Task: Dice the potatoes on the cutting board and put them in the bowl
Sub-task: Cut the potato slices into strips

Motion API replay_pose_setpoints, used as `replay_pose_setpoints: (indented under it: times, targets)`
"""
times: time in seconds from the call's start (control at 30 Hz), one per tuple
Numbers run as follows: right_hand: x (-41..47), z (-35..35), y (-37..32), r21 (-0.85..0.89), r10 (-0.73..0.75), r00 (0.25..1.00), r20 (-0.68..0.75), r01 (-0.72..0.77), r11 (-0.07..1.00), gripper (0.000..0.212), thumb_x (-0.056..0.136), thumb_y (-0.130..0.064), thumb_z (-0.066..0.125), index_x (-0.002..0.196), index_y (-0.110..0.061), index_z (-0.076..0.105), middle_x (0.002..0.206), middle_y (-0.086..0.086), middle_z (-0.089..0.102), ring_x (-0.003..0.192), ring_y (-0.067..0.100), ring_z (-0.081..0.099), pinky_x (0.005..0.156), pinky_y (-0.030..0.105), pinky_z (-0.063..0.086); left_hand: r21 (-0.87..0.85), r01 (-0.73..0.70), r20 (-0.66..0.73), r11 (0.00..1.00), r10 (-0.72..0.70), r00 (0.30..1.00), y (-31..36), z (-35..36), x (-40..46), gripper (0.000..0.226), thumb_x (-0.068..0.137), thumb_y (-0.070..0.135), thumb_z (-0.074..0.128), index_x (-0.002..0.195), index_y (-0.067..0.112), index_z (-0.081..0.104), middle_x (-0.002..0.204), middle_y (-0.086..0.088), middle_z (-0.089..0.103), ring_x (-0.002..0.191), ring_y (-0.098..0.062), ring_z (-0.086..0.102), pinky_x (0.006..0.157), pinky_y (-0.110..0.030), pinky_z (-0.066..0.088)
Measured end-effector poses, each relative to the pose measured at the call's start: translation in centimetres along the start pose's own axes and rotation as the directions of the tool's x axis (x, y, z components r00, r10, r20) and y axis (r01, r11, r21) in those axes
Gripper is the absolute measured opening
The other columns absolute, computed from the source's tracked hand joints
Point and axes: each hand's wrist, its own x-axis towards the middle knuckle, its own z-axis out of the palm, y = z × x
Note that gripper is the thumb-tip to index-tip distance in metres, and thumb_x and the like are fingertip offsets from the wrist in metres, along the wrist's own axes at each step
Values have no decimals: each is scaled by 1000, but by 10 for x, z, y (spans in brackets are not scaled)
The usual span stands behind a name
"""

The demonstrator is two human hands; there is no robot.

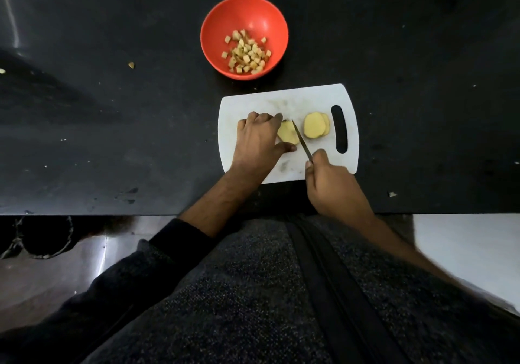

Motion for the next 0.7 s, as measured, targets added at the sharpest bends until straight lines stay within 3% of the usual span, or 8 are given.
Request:
replay_pose_setpoints:
  times: [0.1,0.2,0.43,0.7]
  targets:
    - [15,4,-8,-28,-31,999,-41,30,999,19,105,-34,30,100,-16,35,64,-2,45,60,31,53,54,36,34,15,-11,-16,1000,11,1000,2,1,-4,60,82,42,77,133,14,59,124,-8,64,118,-31,51,96,-41,35]
    - [26,10,-11,-22,-16,999,-38,15,1000,23,106,-32,30,108,-12,41,74,9,57,72,38,60,59,37,35,46,-7,-32,999,9,999,2,2,-4,45,86,33,74,125,15,63,120,-7,66,115,-29,51,93,-40,35]
    - [28,16,-12,1,19,1000,11,-20,1000,17,106,-28,32,106,-13,40,71,2,47,67,30,54,59,34,34,81,-8,-47,997,11,999,3,6,-3,39,89,25,71,125,13,66,122,-9,64,115,-30,51,91,-40,37]
    - [31,24,-12,-52,23,999,42,-21,998,19,102,-18,41,117,-8,41,90,14,65,75,32,64,61,35,38,62,10,-45,998,-7,999,4,8,3,33,87,25,74,117,13,68,111,-8,66,109,-29,51,86,-38,36]
